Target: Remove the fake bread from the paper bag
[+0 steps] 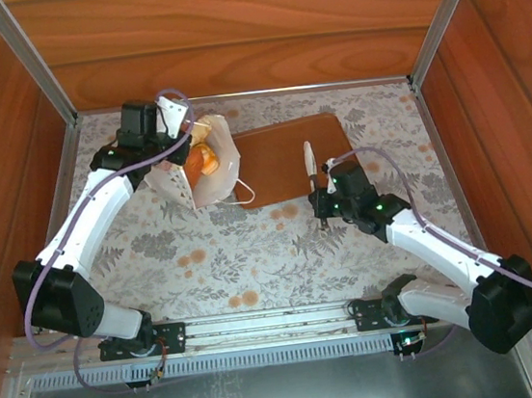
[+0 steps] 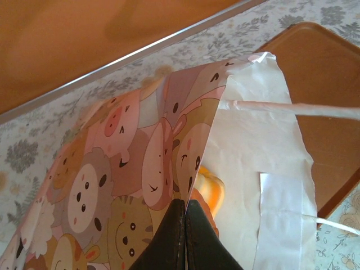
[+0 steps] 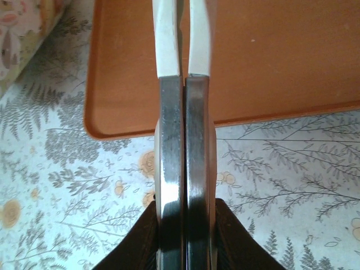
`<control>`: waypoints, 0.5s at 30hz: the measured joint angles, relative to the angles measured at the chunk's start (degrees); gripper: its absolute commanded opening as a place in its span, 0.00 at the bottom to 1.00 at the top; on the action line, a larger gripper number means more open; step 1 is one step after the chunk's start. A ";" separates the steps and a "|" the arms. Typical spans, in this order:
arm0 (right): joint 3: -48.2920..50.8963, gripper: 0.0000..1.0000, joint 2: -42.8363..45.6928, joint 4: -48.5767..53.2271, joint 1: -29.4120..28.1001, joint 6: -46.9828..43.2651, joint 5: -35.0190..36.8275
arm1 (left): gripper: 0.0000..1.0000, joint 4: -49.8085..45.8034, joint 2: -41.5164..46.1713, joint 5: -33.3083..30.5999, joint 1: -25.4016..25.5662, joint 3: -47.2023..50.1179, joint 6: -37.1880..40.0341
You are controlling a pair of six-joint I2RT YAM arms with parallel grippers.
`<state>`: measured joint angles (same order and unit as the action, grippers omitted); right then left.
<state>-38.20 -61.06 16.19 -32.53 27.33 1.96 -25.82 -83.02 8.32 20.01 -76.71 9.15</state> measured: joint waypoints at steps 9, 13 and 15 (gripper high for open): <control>-6.10 0.00 0.59 3.39 0.31 -0.42 -11.56 | 0.00 3.17 0.59 0.50 0.70 2.10 1.42; -10.14 0.03 -0.55 4.02 -0.04 0.31 -17.86 | 0.00 3.61 0.98 0.39 0.85 2.71 1.27; -11.10 0.04 -1.01 4.20 -0.44 0.87 -20.61 | 0.00 3.82 0.98 0.28 0.90 2.78 1.01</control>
<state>-49.30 -62.06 20.38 -32.97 28.21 -18.65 -22.00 -82.04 8.60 20.91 -73.93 10.15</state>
